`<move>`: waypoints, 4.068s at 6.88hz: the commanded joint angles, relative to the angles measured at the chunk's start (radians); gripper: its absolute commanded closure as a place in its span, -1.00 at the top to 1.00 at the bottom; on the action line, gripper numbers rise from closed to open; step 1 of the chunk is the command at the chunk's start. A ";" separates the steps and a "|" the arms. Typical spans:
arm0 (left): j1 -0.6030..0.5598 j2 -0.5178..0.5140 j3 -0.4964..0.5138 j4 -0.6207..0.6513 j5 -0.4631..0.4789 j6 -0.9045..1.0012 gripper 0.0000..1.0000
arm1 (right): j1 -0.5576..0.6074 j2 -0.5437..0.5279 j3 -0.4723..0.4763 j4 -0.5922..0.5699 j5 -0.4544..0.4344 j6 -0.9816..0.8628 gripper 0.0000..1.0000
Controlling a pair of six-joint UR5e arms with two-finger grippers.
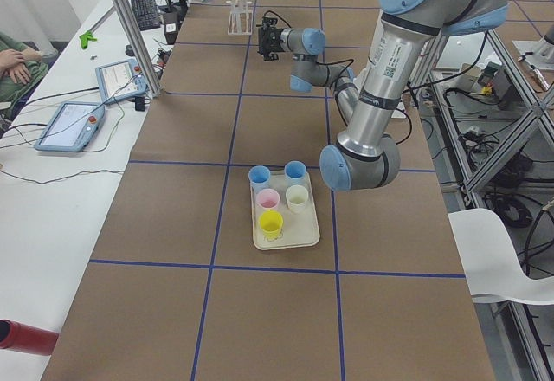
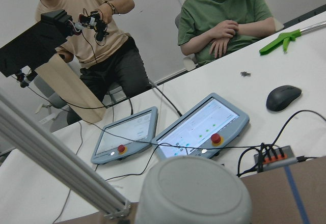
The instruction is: Transfer IKEA cup to right arm and place on rack
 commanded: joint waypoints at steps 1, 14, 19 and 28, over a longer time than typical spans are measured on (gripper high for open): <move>-0.033 0.005 -0.098 0.291 -0.059 0.056 0.99 | 0.024 -0.026 -0.001 -0.121 -0.157 -0.180 -1.00; -0.075 0.036 -0.222 0.656 -0.139 0.186 0.99 | 0.079 -0.252 -0.237 0.195 -0.298 -0.525 -1.00; -0.075 0.036 -0.219 0.656 -0.139 0.186 0.99 | 0.053 -0.261 -0.243 0.196 -0.298 -0.515 -1.00; -0.072 0.034 -0.221 0.656 -0.139 0.186 0.99 | 0.038 -0.272 -0.263 0.200 -0.301 -0.511 -0.93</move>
